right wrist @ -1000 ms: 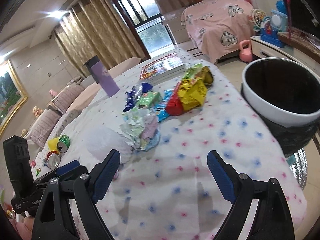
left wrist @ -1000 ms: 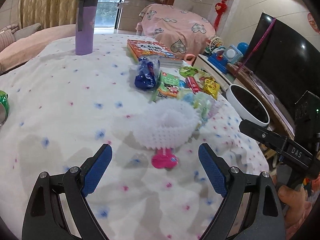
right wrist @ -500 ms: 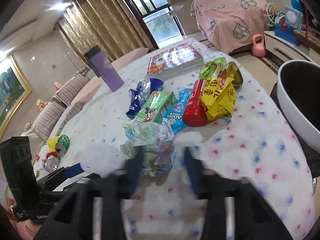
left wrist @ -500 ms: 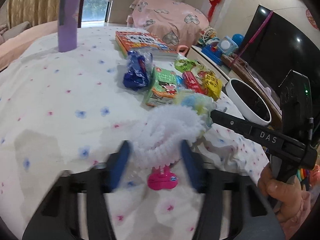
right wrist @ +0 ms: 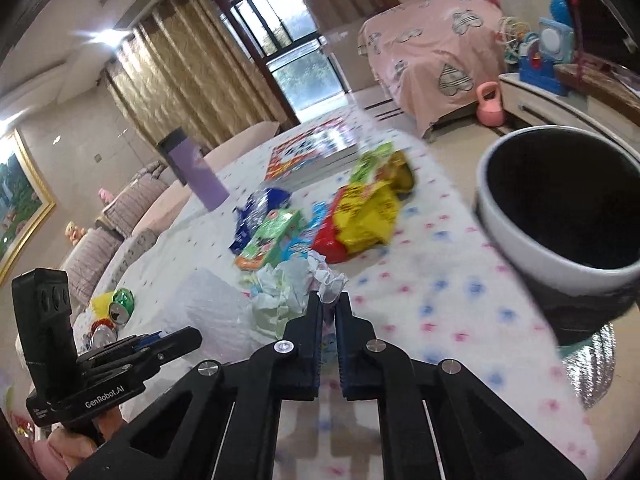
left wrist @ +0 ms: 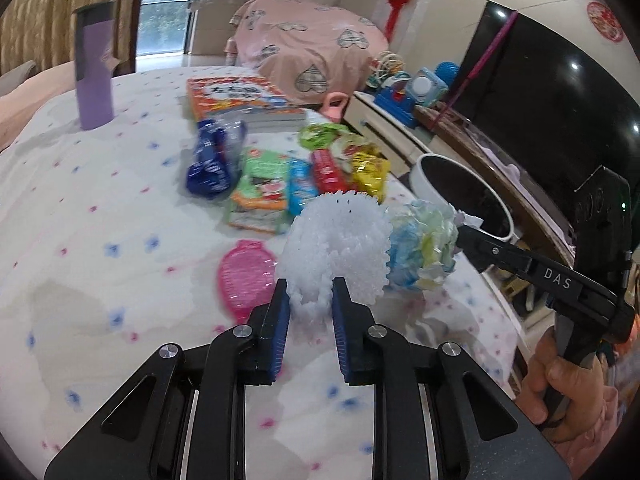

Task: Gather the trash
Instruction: 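Grasp the white mesh scrubber with the left tool while the right tool grasps crumpled tissue, then carry scrubber and tissue over the bin and release both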

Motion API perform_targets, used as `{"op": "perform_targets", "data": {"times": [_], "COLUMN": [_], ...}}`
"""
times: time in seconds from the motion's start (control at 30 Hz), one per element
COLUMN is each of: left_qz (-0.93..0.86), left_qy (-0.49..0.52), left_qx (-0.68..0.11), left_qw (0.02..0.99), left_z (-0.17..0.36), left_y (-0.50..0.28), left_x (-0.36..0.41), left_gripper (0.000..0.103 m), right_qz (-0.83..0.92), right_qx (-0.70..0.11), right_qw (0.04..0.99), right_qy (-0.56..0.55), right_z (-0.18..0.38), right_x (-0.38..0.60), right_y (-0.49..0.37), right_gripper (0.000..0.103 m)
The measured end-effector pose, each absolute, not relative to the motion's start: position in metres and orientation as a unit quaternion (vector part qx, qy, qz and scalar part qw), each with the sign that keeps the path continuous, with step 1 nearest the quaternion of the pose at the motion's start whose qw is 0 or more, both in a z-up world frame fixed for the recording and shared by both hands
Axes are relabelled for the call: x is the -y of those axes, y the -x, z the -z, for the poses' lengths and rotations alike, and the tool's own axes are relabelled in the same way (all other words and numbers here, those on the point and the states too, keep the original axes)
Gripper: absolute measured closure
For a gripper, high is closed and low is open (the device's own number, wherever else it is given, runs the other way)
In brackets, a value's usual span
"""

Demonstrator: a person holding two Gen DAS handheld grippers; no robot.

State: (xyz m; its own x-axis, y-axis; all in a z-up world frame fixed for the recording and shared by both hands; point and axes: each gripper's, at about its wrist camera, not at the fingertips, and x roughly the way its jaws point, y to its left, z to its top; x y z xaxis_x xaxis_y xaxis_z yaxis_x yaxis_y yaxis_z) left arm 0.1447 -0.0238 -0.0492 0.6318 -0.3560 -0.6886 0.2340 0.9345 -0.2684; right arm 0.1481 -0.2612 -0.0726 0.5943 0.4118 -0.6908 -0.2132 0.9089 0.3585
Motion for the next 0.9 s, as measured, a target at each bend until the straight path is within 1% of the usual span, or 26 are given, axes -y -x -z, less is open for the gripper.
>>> {"op": "perform_targets", "data": {"times": [0.43,0.9], "left_qz": [0.201,0.229], "left_qy": [0.051,0.024], "left_qx": [-0.397,-0.393], "left_qw": [0.894,0.89], "left_z": [0.041,0.029], "left_y": [-0.155,-0.169], "left_x": [0.081,0.126], "left_gripper": [0.084,0.084], "right_qz": [-0.106,-0.081], "right_qx": [-0.377,-0.366], "right_qw": [0.909,0.912], "right_qy": [-0.147,-0.165], "right_z": [0.043,0.043], "right_x": [0.342,0.377], "right_y": [-0.132,-0.127], "right_gripper": [0.097,0.097]}}
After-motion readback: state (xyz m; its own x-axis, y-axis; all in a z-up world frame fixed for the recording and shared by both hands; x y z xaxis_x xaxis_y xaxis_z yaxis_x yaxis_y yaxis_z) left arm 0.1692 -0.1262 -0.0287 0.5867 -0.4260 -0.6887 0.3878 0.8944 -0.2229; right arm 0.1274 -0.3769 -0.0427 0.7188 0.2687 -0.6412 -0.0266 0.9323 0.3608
